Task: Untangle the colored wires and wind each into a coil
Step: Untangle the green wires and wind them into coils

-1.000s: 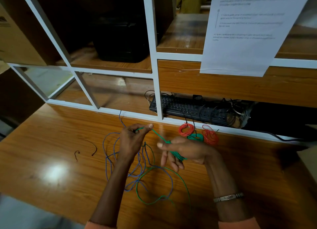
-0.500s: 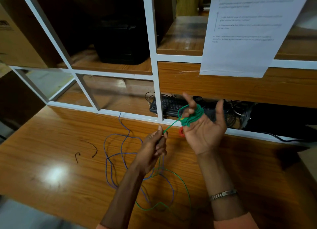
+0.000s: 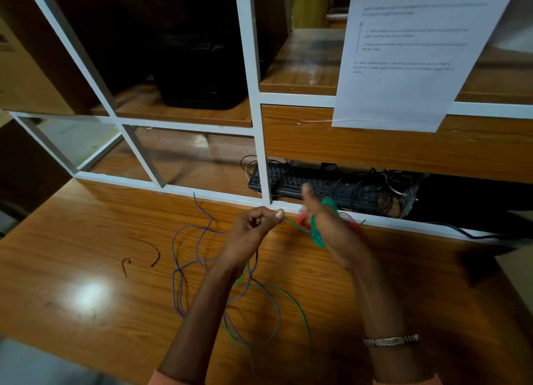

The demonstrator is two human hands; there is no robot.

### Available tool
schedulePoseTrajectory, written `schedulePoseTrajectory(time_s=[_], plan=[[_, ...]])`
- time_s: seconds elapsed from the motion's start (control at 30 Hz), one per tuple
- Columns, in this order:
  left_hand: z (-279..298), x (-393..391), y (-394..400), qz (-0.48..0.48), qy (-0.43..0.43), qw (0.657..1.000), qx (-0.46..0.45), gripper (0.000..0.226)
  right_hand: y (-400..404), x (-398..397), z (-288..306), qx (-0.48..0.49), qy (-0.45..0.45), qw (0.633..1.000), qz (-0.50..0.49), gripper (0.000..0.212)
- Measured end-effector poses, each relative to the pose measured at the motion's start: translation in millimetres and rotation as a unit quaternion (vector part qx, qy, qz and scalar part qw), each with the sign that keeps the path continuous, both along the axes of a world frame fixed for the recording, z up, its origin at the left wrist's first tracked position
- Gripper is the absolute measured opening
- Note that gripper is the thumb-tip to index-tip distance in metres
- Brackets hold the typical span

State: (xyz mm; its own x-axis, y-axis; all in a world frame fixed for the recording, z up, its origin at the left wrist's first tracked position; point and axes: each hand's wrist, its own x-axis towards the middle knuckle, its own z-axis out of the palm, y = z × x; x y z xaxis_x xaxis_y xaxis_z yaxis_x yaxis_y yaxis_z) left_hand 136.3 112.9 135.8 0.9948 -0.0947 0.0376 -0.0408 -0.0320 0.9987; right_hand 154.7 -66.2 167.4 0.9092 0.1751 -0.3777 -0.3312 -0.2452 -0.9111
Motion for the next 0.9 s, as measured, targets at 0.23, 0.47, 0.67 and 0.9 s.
schedulePoseTrajectory(time_s=[0.23,0.47,0.67,0.9], plan=[[-6,11,12,0.006,-0.045,0.999,0.028,0.015,4,-5,7,-0.01,0.02,0.993,0.12,0.083],[-19,6,19,0.023,-0.087,0.995,0.051,0.033,-5,-19,-20,0.33,0.145,0.869,0.34,0.084],[-38,6,27,0.035,-0.084,0.992,0.092,0.037,-13,-11,-20,0.662,0.082,0.694,0.271,0.077],[-55,7,26,-0.032,-0.106,0.951,0.289,0.024,-13,-4,2,0.691,-0.035,0.722,-0.01,0.094]])
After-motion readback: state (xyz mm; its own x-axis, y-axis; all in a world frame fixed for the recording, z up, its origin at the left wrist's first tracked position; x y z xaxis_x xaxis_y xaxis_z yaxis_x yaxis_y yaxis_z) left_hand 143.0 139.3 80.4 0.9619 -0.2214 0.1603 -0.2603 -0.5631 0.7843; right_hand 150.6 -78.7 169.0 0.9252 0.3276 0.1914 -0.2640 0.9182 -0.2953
